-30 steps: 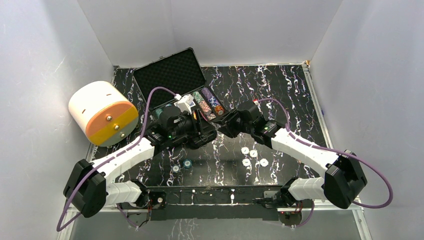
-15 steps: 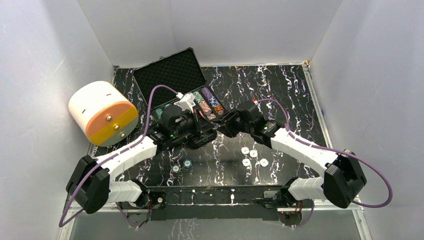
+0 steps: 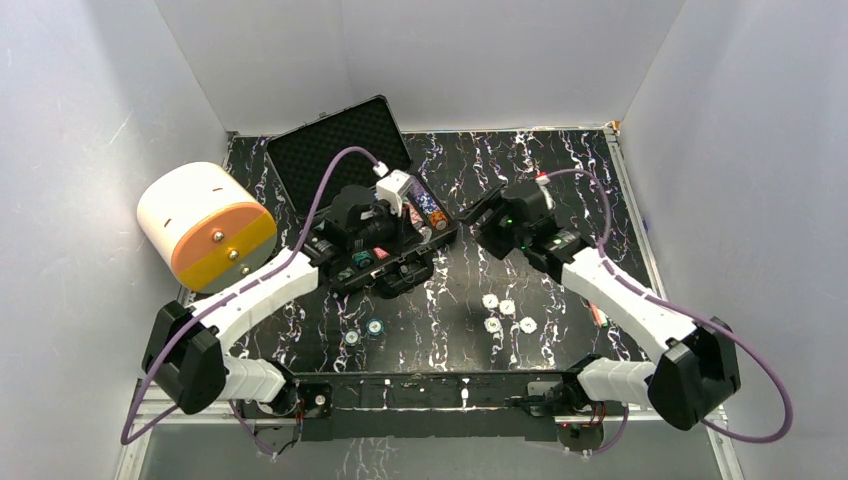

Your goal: Pack up texas hold em set

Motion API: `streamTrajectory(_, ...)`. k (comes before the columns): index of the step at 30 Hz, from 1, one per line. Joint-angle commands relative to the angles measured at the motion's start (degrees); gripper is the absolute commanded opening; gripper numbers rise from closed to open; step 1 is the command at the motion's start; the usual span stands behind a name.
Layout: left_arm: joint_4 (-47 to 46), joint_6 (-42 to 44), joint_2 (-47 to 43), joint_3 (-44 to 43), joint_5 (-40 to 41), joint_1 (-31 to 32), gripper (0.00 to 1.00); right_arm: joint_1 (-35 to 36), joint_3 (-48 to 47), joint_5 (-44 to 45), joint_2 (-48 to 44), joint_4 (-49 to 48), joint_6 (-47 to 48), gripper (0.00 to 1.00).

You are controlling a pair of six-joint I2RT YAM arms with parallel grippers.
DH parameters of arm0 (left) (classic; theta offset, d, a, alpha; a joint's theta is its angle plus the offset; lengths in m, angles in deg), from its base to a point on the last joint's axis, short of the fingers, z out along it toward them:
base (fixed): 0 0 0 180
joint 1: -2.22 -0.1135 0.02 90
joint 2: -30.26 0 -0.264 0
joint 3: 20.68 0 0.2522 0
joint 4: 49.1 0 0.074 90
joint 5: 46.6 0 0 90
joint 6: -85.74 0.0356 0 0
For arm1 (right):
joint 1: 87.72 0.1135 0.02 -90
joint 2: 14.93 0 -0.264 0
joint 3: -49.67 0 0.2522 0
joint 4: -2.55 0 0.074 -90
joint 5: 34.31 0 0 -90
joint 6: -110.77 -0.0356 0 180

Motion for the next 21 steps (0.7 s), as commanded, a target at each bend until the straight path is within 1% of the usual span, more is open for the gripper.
streamTrajectory(1, 11.56, 19.56, 5.0, -7.97, -2.34, 0.16, 0.0, -4.91, 1.43, 4.4, -5.81, 4.99, 7.7, 0.8)
streamTrajectory(6, 18.39, 27.62, 15.64, -18.33, 2.24, 0.17, 0.0, -7.26, 6.23, 4.68, -9.29, 6.51, 7.96, 0.8)
streamTrajectory(10, 21.42, 30.9, 22.55, -24.64, 4.12, 0.17, 0.0, -7.72, 8.55, 3.44, -10.42, 7.1, 7.59, 0.79)
streamTrajectory(14, 22.16, 32.52, 26.76, -28.56, 7.07, 0.17, 0.0, -7.89, 9.86, 2.21, -10.57, 7.09, 7.13, 0.79)
streamTrajectory(21, 25.14, 33.43, 31.41, -32.91, 7.76, 0.17, 0.0, -8.0, 9.36, 0.99, -9.73, 7.15, 6.68, 0.78)
